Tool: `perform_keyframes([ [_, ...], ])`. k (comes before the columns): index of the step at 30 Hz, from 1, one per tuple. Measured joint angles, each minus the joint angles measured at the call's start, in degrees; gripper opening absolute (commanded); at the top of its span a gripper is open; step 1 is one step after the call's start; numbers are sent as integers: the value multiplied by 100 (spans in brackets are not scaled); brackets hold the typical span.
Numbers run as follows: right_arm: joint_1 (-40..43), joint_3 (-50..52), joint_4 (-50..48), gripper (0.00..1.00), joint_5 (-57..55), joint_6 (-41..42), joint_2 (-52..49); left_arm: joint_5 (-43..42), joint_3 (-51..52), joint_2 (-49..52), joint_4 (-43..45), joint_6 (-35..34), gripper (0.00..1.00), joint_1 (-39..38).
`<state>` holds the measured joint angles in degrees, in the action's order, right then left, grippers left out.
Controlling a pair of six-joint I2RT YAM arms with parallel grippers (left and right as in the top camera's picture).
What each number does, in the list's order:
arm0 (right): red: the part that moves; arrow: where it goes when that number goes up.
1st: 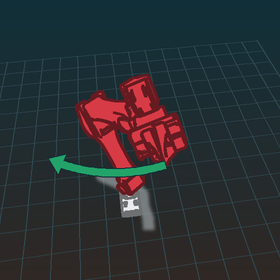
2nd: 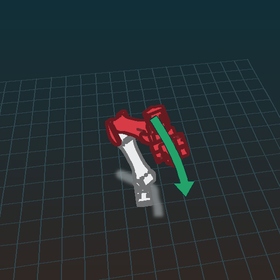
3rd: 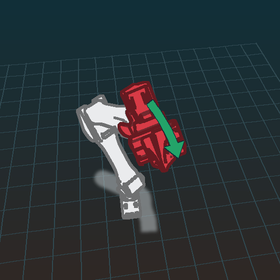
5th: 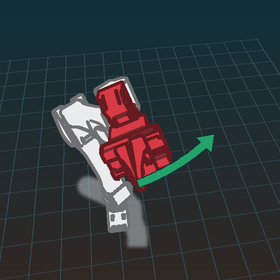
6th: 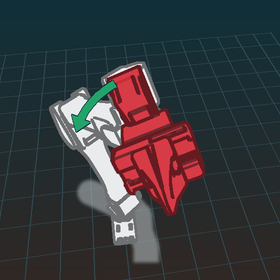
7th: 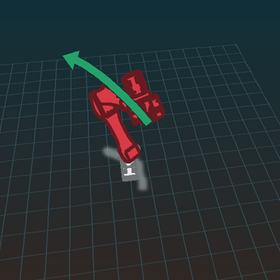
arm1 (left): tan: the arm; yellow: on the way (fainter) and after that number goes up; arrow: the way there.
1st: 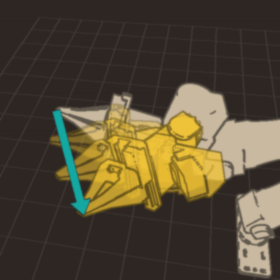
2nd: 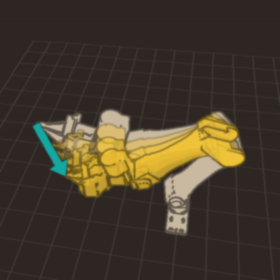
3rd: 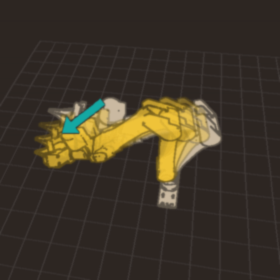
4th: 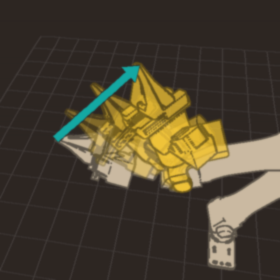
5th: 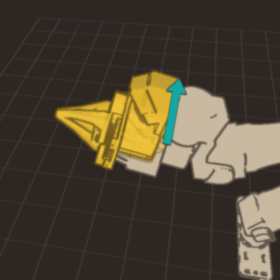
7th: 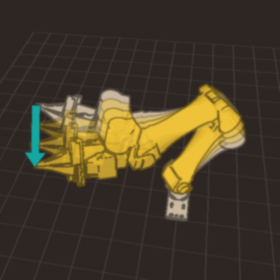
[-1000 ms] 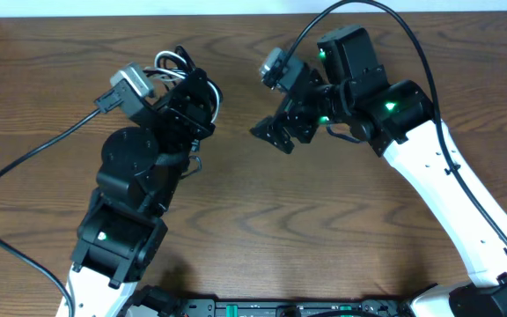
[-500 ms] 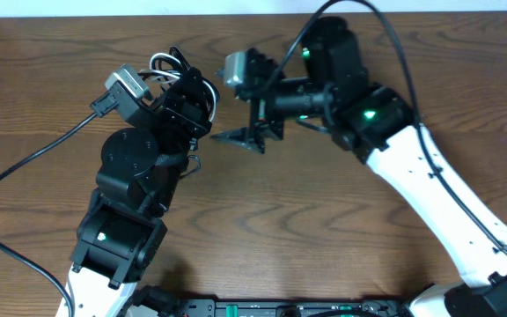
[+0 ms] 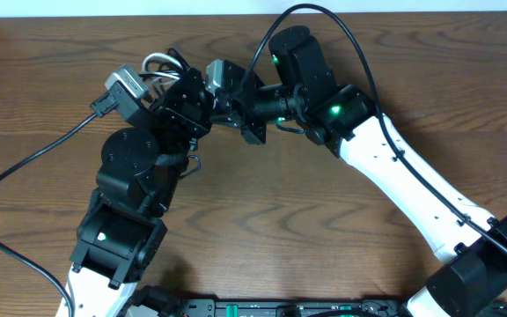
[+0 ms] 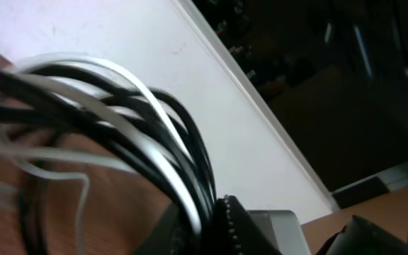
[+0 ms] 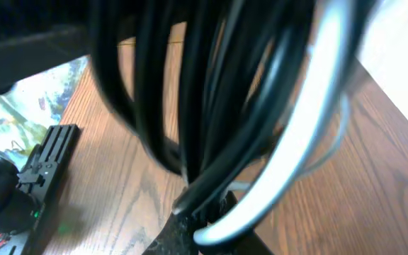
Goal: Untangle cables
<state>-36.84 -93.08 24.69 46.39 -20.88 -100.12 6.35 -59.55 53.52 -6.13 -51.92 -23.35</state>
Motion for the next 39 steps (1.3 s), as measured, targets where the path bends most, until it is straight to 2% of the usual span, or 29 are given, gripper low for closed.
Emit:
perform_keyframes([
  [1,13,0,26,1,-83,101,0,0,0,0,-4,13,62,0],
  [2,22,0,61,1,-192,192,0,0,0,0,0,22,72,0],
  [3,52,0,114,1,-308,273,-2,7,0,-2,-26,33,81,2],
  [4,76,0,195,1,-470,376,-2,11,0,-2,-52,28,83,2],
  [12,920,0,1185,1,-2229,1283,-2,643,0,-103,-1054,308,84,2],
  [15,1222,0,1344,1,-2070,1543,-2,776,0,-146,-1335,411,84,2],
  [17,1261,0,1432,1,-1106,1445,0,820,0,-153,-1565,431,84,2],
  [19,1178,0,1543,1,-765,1325,0,859,0,-155,-1812,439,84,2],
  [23,1082,0,1711,1,-1412,1613,0,870,0,-155,-2159,452,84,2],
  [27,1110,-4,2131,1,-1738,1569,0,855,0,-155,-2605,479,84,2],
  [29,1099,-9,2450,14,-2057,1537,0,787,0,-153,-2903,498,86,2],
  [30,1095,-9,2616,28,-2297,1567,0,739,-2,-153,-3073,509,87,2],
  [32,1086,-9,2986,31,-2977,1703,0,645,-2,-138,-3418,555,90,2],
  [34,1088,17,3279,43,-3751,2037,0,553,-4,-79,-3751,682,90,2],
  [37,1099,155,3412,46,-4391,2509,-2,361,-4,122,-4000,1008,91,2],
  [39,1099,450,3331,45,-4701,2964,-2,96,-4,402,-4033,1340,91,2],
])
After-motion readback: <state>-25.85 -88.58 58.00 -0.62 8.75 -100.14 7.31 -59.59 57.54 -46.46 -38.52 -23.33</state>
